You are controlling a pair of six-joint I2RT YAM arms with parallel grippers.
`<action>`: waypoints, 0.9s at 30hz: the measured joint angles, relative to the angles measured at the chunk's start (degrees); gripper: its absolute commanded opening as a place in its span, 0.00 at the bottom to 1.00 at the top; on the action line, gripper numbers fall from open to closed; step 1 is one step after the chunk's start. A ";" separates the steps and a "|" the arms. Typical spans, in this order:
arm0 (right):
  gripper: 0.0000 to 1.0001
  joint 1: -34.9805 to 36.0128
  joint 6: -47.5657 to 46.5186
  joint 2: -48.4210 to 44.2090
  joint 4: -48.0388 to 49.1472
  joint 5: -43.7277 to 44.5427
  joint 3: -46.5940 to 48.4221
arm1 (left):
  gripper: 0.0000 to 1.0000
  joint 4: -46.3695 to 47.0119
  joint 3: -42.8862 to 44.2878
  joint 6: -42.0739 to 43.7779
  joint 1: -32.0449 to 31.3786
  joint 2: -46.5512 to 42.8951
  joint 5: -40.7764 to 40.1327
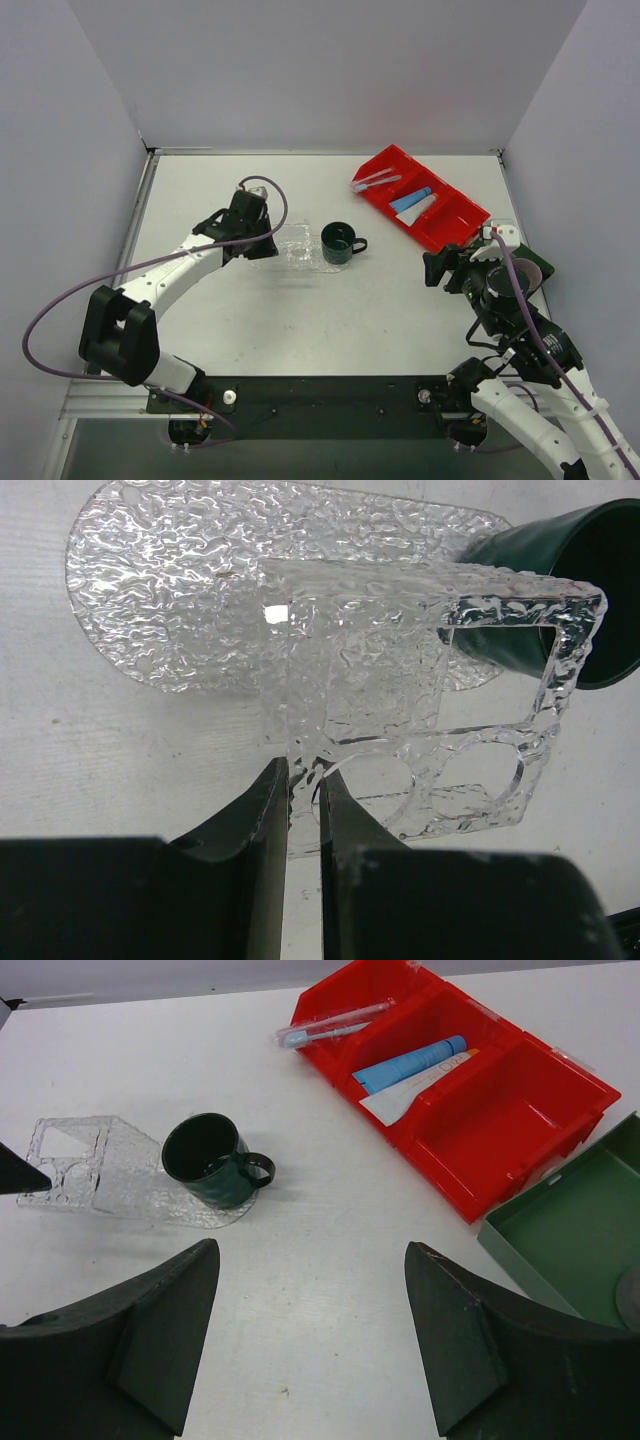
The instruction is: Prepare toiletry sets of a toothbrush and toothpaste on the tray
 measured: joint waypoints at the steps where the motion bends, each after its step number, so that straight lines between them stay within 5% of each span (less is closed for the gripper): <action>1: 0.70 0.00 -0.17 0.02 -0.02 0.07 -0.04 | 0.00 0.15 0.24 -0.04 -0.07 0.48 0.02; 27: 0.70 0.00 -1.44 0.24 -0.39 1.09 -0.76 | 0.00 2.84 5.05 -0.15 -0.42 10.97 0.74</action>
